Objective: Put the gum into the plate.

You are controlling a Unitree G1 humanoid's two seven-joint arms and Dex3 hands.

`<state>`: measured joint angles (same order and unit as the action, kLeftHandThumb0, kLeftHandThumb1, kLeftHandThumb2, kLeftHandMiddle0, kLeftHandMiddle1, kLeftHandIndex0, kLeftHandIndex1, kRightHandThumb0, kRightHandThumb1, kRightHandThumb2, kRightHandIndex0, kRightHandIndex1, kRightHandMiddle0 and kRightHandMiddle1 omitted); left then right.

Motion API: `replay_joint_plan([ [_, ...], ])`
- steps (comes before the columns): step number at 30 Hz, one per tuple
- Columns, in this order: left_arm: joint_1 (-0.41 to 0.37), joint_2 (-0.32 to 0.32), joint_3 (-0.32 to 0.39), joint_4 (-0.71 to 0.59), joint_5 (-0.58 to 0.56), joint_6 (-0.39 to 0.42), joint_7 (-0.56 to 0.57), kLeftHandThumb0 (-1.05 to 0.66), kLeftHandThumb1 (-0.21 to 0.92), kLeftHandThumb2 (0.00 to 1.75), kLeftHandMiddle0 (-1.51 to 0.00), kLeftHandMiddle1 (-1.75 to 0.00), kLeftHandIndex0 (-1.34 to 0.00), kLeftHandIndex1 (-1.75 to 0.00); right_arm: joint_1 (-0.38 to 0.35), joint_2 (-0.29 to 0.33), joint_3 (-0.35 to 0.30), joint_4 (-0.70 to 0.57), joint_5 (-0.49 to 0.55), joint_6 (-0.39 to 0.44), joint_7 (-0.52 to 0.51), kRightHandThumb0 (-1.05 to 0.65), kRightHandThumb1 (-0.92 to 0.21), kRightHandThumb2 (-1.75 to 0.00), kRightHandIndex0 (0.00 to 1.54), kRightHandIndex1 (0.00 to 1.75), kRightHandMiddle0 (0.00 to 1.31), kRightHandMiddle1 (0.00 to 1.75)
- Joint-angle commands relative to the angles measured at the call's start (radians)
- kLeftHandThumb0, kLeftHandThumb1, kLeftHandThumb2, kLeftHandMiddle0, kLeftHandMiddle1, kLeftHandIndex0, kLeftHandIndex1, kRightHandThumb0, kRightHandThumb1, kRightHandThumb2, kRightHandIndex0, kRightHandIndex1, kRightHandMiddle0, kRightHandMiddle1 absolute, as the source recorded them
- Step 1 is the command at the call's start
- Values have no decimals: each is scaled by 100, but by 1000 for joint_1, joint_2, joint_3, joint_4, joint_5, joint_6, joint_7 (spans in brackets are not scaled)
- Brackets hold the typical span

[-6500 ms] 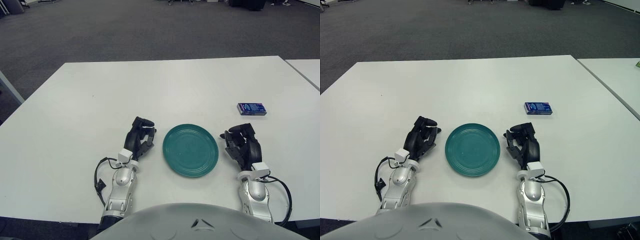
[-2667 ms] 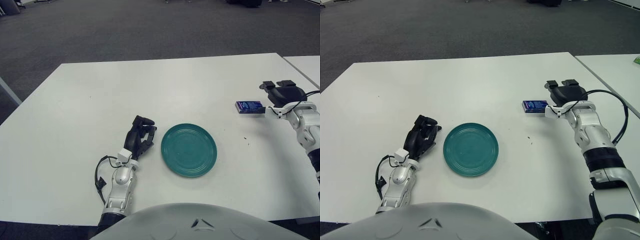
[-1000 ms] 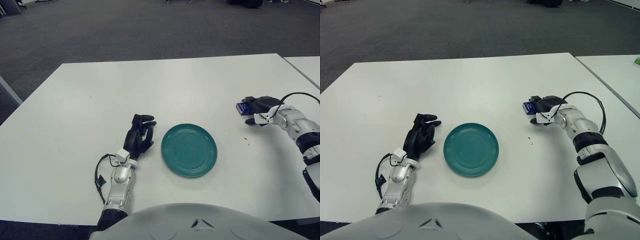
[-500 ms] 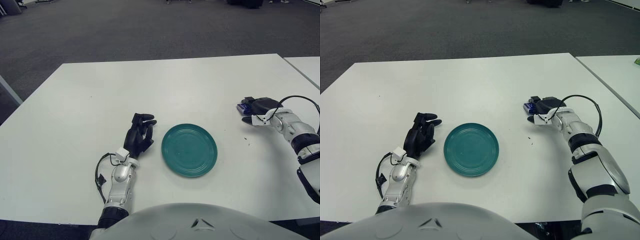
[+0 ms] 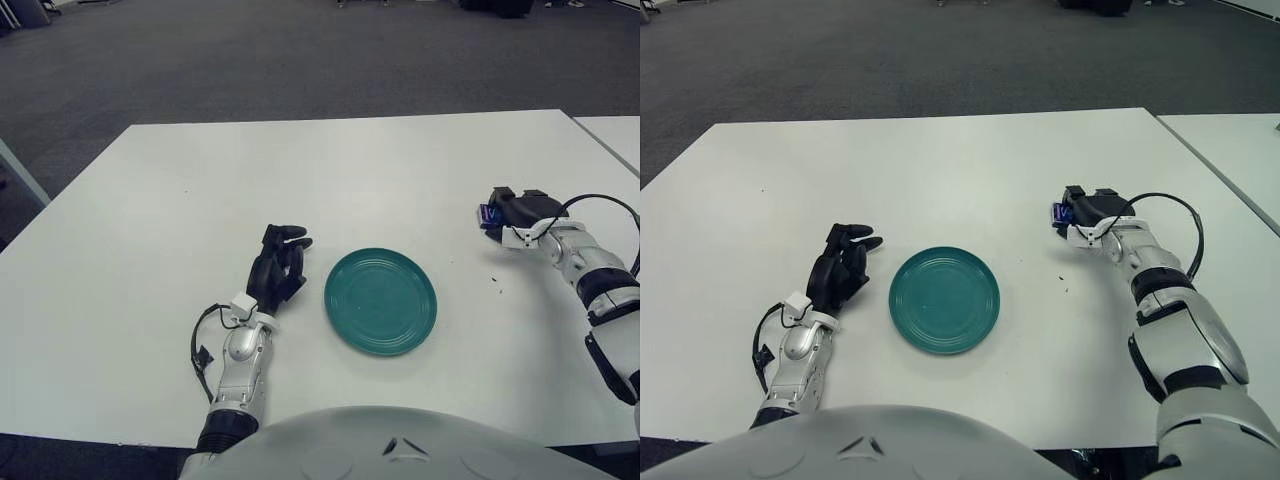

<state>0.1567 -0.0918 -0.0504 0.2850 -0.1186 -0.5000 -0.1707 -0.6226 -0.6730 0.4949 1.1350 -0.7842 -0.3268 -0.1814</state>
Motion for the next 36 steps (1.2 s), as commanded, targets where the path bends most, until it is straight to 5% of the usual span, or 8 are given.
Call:
replay_joint_plan([
  [1,-3,1,15,40,-14,-8,-5,-78,92,71,-21,-114,-5,-148,72,36,18,42,9,-25,9,-40,-68,-85,62,174,35,174],
  [19,-8,6,31,51,13,-23,7,-83,92,74,-19,-116,-7,-150,16,-76,15,-124,8,-140,-1,-42,-56,-100,89,175,43,175],
  [29,-13,12,39,64,15,-30,2,-83,92,74,-20,-114,-8,-151,-28,-175,-80,-472,21,-135,87,-42,-54,-104,94,175,45,175],
  [36,-14,7,38,64,-14,-22,-20,-79,92,73,-21,-112,-10,-153,-24,-169,-165,-648,39,-61,143,-43,-50,-108,94,175,47,175],
])
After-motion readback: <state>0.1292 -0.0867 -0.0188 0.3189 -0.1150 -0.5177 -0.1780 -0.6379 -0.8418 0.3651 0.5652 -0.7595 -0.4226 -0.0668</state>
